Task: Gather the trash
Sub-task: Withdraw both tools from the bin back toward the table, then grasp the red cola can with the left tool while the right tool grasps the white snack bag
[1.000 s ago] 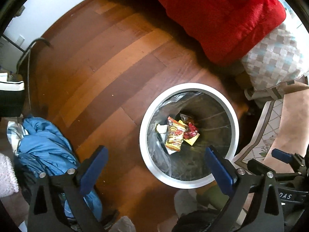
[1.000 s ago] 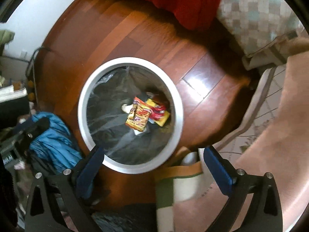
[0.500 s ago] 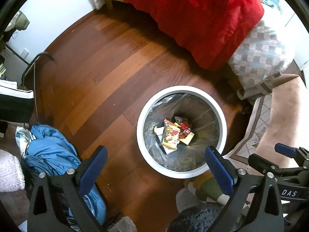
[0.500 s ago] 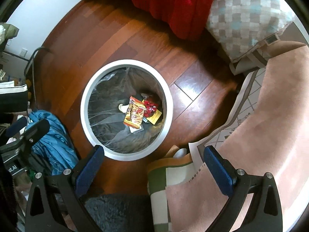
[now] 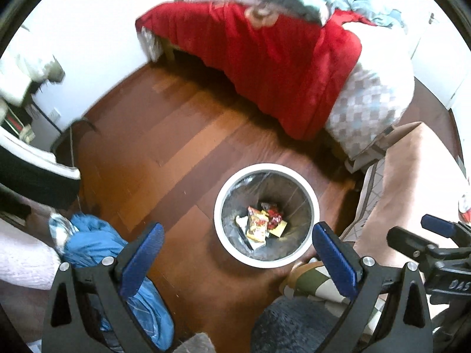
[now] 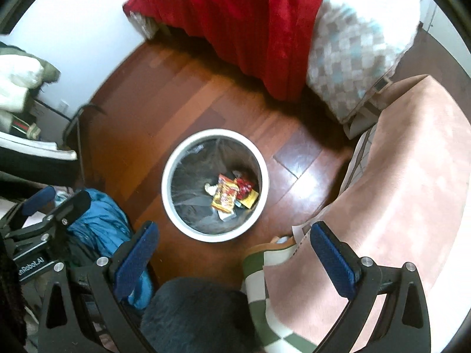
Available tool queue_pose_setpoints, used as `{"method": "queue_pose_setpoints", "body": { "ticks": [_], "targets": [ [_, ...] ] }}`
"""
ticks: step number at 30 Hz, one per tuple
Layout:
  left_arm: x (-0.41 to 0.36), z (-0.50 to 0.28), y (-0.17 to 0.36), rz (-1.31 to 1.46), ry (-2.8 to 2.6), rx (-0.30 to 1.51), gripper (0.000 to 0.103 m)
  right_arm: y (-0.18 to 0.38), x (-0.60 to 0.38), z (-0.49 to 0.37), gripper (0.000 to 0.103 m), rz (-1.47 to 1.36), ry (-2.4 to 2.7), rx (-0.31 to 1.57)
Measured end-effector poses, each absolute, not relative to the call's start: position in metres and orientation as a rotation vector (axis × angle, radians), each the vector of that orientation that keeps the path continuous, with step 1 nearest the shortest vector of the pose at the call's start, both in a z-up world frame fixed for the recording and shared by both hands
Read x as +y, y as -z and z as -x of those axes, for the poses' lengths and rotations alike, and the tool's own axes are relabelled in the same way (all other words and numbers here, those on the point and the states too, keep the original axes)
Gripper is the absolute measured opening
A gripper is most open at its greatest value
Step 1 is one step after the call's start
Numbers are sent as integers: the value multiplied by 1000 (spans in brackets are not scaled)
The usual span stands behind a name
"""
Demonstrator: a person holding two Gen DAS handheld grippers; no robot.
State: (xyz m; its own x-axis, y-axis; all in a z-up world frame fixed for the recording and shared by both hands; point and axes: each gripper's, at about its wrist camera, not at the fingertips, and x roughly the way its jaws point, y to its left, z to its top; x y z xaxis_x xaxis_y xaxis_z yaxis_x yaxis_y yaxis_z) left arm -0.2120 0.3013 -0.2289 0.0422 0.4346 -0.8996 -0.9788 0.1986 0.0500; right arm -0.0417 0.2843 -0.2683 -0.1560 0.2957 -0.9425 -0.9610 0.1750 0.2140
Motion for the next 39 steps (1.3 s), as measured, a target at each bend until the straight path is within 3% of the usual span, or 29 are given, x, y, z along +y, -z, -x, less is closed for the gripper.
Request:
{"method": "queue_pose_setpoints", "body": {
  "ticks": [7,14,21,28,39],
  "targets": [
    [270,152,184,605,-1205,894,103,207,235,-1,103,549,-1320,1205],
    [241,17,202,570,-1049,913,103,180,159,-112,103,547,-1113,1155],
    [198,-148,244,542,-804,995,103,193,49,-292,103,488,-722,1160],
    [155,-304,244,92,-450,1109,103,224,-21,-454,103,419,-509,1274],
    [135,-404,315,-235,1,1391,103,285,-43,-539,103,236,-475,1453]
  ]
}}
